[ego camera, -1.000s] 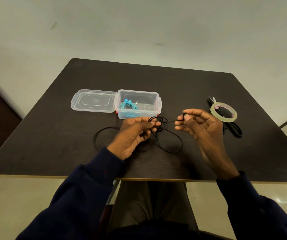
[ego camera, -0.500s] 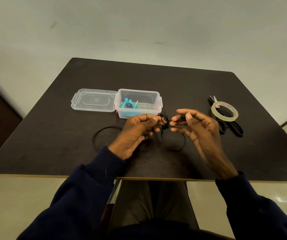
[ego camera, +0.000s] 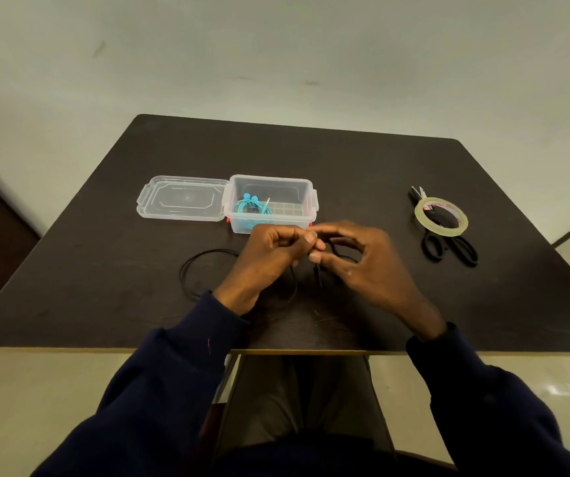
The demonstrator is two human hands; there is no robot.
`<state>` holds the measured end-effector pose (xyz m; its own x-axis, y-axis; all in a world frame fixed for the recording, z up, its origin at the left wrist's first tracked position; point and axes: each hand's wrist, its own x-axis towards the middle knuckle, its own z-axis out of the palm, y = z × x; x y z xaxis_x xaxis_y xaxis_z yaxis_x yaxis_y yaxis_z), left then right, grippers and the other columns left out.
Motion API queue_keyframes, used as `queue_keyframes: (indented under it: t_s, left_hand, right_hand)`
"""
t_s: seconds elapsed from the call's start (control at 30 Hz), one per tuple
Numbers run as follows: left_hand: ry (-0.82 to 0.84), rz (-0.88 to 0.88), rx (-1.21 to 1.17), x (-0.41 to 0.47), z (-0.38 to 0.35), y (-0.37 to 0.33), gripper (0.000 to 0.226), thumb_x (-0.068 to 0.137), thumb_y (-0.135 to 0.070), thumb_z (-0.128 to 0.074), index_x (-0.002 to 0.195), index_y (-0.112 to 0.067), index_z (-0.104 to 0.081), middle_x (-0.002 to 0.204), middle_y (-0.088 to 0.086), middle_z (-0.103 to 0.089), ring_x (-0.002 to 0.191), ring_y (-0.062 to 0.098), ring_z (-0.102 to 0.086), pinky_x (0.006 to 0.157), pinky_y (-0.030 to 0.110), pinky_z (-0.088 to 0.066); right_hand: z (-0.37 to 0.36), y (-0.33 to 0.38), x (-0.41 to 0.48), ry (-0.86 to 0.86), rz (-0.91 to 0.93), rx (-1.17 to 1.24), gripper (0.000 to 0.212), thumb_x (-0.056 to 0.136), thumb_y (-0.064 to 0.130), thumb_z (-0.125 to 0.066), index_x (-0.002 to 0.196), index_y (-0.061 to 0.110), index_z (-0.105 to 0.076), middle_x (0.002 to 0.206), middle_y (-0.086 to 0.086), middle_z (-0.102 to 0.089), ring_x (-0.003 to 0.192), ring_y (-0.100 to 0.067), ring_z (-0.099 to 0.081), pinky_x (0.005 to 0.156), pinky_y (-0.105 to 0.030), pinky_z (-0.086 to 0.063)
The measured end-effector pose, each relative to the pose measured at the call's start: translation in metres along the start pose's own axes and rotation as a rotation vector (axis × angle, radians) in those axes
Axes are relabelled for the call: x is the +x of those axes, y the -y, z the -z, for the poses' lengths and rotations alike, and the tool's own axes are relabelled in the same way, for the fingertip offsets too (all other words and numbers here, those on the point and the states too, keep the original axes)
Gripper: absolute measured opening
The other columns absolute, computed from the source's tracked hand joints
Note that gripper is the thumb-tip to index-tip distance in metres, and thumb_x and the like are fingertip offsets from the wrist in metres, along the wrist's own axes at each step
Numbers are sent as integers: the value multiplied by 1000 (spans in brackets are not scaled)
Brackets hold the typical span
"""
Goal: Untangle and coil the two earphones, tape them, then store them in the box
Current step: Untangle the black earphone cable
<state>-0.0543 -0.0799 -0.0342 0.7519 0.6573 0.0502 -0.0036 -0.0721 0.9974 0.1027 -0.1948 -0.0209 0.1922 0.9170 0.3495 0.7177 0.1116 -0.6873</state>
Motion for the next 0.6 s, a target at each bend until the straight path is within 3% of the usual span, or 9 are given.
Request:
queue_keyframes:
  t_s: [0.1, 0.17, 0.3, 0.37, 0.5, 0.53, 0.6]
  left_hand:
    - [-71, -111, 144, 4, 9, -1, 16, 97, -16, -65, 87, -13, -78, 85, -1, -77, 88, 10, -70, 91, 39, -56]
    - [-73, -129, 202, 5, 13, -4, 20, 96, -17, -66, 82, -10, -77, 84, -2, -77, 91, 13, -71, 98, 45, -55]
    - [-46, -136, 236, 3, 15, -11, 23, 96, -16, -66, 82, -3, -77, 82, -6, -76, 88, 9, -70, 98, 42, -55]
    - [-51, -130, 211, 3, 17, -13, 23, 96, -15, -66, 81, -1, -77, 82, -6, -76, 88, 6, -70, 99, 40, -54]
    - [-70, -97, 141, 3, 22, -16, 20, 97, -11, -64, 85, 0, -77, 83, -2, -77, 89, 5, -71, 95, 26, -54]
    - [-66, -92, 135, 3, 22, -17, 21, 97, -10, -64, 85, 0, -76, 84, -1, -77, 91, 5, -71, 94, 24, -54]
    - [-56, -93, 144, 4, 24, -15, 22, 96, -11, -64, 85, 5, -75, 85, -3, -77, 95, 6, -71, 94, 25, -55]
  right_hand:
    - [5, -6, 3, -91, -37, 63, 20, 92, 17, -73, 112, 14, -77, 102, 6, -75, 96, -8, -71, 86, -25, -56]
    - [10, -9, 3, -90, -78, 110, 15, 94, 14, -70, 107, 11, -78, 94, 5, -75, 89, -10, -72, 79, -22, -55]
    - [13, -9, 1, -93, -249, 403, 11, 93, 8, -69, 101, 2, -74, 91, -11, -77, 80, -26, -74, 75, -38, -60]
    - [13, -7, 0, -116, -306, 580, 11, 93, 6, -67, 98, -2, -73, 93, -19, -75, 75, -28, -71, 70, -35, -61]
    - [13, -8, -1, -168, -364, 709, 12, 82, 21, -72, 88, 16, -80, 96, -18, -75, 83, -34, -70, 77, -46, -58]
    - [13, -8, -1, -177, -372, 711, 12, 80, 22, -72, 87, 17, -80, 96, -17, -75, 83, -33, -70, 77, -46, -57]
    - [12, -9, -2, -205, -363, 715, 13, 81, 20, -71, 88, 13, -78, 92, -13, -76, 78, -30, -70, 66, -35, -56]
